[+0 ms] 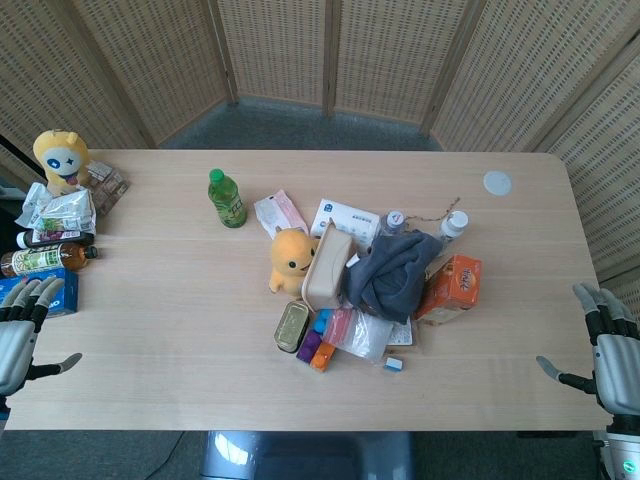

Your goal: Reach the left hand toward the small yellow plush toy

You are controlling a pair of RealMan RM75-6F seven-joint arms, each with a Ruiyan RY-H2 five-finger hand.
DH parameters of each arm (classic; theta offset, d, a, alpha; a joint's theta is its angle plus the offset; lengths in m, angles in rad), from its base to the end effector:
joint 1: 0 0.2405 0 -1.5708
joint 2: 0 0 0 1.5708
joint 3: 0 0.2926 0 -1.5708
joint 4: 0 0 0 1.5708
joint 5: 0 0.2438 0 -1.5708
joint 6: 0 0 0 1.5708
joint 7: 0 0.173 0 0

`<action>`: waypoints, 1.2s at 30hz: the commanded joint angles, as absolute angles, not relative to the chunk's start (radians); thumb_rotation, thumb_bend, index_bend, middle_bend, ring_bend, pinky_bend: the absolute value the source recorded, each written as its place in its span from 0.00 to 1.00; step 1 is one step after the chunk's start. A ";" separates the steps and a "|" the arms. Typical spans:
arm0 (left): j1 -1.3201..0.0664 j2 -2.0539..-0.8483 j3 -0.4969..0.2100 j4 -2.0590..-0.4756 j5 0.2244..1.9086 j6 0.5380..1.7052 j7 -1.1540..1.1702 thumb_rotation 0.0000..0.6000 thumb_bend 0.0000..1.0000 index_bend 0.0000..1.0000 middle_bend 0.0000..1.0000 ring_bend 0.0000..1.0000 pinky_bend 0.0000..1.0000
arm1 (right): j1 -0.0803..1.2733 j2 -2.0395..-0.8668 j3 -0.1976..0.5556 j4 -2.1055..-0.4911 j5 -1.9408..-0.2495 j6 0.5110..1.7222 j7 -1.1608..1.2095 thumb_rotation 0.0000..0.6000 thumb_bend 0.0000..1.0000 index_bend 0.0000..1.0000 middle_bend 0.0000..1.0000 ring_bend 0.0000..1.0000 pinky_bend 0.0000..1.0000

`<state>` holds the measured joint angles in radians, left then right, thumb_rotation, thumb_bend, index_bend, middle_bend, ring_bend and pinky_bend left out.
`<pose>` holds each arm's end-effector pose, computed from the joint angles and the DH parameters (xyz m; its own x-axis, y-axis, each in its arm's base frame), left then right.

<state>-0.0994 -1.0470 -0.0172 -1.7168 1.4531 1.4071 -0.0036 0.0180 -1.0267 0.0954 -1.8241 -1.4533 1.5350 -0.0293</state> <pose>-0.3517 0.2101 0.1440 0.3568 0.1098 0.9277 0.9322 0.0231 -0.3612 -0.3288 -0.2004 0.1732 0.3089 0.0595 0.9492 -0.9495 0.0775 0.3041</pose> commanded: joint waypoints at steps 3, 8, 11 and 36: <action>-0.101 -1.040 -0.014 -1.704 1.458 1.402 -0.020 1.00 0.00 0.00 0.00 0.00 0.00 | 0.018 -1.025 0.098 -1.824 -1.451 1.537 -0.027 0.90 0.00 0.00 0.00 0.00 0.00; -0.121 -1.052 -0.025 -1.691 1.457 1.380 -0.031 1.00 0.00 0.00 0.00 0.00 0.00 | 0.017 -1.024 0.100 -1.827 -1.450 1.539 -0.026 0.91 0.00 0.00 0.00 0.00 0.00; -0.170 -1.060 -0.048 -1.705 1.455 1.328 -0.008 1.00 0.00 0.00 0.00 0.00 0.00 | 0.019 -1.024 0.101 -1.828 -1.450 1.538 -0.025 0.91 0.00 0.00 0.00 0.00 0.00; -0.842 -1.445 -0.328 -1.500 1.199 0.804 0.412 1.00 0.00 0.00 0.00 0.00 0.00 | 0.017 -0.998 0.102 -1.837 -1.449 1.534 0.031 0.91 0.00 0.00 0.00 0.00 0.00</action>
<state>-0.7854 -1.3990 -0.3079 -1.5279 1.2664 0.8515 0.3488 0.0173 -0.9991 0.1011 -1.8370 -1.4505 1.5333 0.0295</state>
